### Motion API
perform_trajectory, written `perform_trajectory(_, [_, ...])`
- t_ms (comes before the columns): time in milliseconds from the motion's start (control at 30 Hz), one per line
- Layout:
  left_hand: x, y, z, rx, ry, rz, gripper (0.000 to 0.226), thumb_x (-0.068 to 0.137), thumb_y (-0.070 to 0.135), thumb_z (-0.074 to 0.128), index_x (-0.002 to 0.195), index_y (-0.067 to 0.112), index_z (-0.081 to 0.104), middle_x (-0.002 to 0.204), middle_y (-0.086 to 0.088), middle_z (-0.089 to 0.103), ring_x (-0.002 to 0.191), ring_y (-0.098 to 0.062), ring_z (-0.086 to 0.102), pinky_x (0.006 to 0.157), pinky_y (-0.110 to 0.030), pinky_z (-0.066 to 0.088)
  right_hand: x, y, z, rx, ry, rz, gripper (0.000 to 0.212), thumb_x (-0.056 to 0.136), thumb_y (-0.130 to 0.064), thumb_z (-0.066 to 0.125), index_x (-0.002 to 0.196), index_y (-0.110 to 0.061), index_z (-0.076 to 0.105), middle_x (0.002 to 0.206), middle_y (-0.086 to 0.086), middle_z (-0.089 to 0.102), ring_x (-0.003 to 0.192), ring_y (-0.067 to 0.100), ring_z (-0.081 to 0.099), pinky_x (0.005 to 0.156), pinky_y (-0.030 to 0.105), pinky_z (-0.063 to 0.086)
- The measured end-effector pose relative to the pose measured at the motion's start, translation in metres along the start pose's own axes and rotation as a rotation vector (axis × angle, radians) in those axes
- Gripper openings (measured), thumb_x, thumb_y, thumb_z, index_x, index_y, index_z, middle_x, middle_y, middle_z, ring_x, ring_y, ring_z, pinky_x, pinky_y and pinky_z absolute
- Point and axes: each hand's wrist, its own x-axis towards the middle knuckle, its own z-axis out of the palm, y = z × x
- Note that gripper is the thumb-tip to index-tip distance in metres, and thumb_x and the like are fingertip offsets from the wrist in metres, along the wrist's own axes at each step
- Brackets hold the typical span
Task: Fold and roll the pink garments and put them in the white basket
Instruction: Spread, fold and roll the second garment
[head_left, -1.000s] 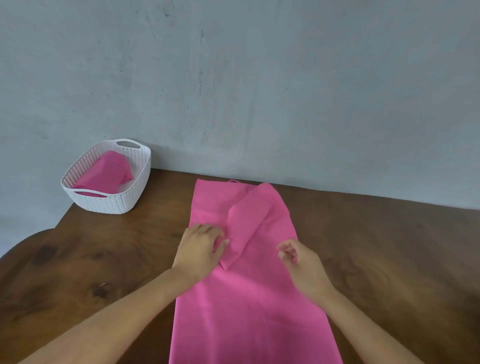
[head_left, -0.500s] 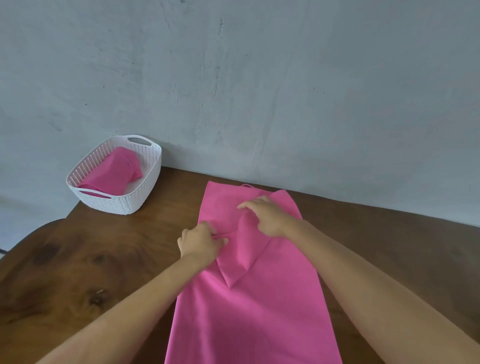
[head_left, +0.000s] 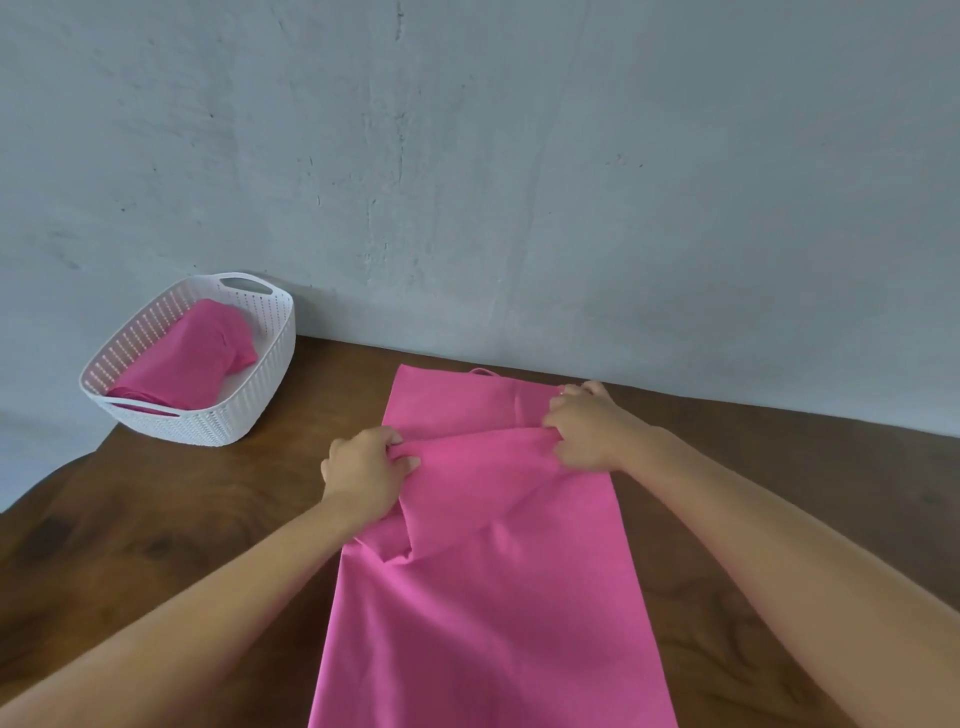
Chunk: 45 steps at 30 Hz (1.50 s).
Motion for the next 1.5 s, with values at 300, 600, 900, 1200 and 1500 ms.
perform_trajectory(300, [0.066,0.027,-0.001,0.039,0.139,0.008,0.031,0.097,0.036,0.065,0.080,0.012,0.055,0.121,-0.011,0.054,0.115,-0.038,0.046,0.098,-0.048,0.043,-0.016,0.032,0.021,0.007,0.119,0.120,0.027,0.093,-0.023,0.049,0.118,-0.020,0.058,0.110,-0.002,0.060,0.106,0.019,0.049,0.108,0.038,0.030])
perform_trajectory(600, [0.103,0.035,0.002,-0.011,0.166,-0.001,0.043,0.095,0.033,0.069,0.062,0.014,0.049,0.104,-0.011,0.059,0.109,-0.034,0.045,0.094,-0.049,0.045,-0.012,0.039,0.039,-0.168,0.250,0.229,0.029,0.096,-0.022,0.046,0.122,-0.018,0.059,0.117,-0.001,0.060,0.119,0.020,0.047,0.110,0.039,0.023])
perform_trajectory(900, [0.116,0.028,0.002,-0.157,0.141,0.017,0.034,0.089,0.022,0.078,0.066,0.002,0.062,0.069,-0.004,0.060,0.076,-0.023,0.054,0.070,-0.030,0.042,-0.003,0.041,0.037,-0.190,0.250,0.401,0.019,0.096,-0.023,0.058,0.113,-0.021,0.068,0.116,0.002,0.046,0.115,0.025,0.040,0.110,0.043,0.025])
perform_trajectory(1200, [0.091,0.015,-0.029,-0.397,0.105,0.085,0.017,0.078,0.023,0.088,0.074,0.012,0.076,0.086,-0.003,0.076,0.090,-0.018,0.071,0.070,-0.015,0.048,-0.025,0.056,0.019,0.076,0.287,0.436,0.030,0.102,-0.036,0.056,0.083,-0.015,0.065,0.087,0.001,0.061,0.089,0.022,0.055,0.083,0.036,0.038])
perform_trajectory(1500, [0.033,0.005,-0.062,-0.585,0.038,0.284,0.016,0.080,0.020,0.086,0.072,0.012,0.074,0.080,-0.002,0.075,0.086,-0.022,0.072,0.083,-0.022,0.052,-0.081,0.034,0.010,0.323,0.499,0.358,0.017,0.100,-0.015,0.059,0.087,-0.011,0.067,0.089,0.002,0.060,0.081,0.024,0.058,0.073,0.040,0.047])
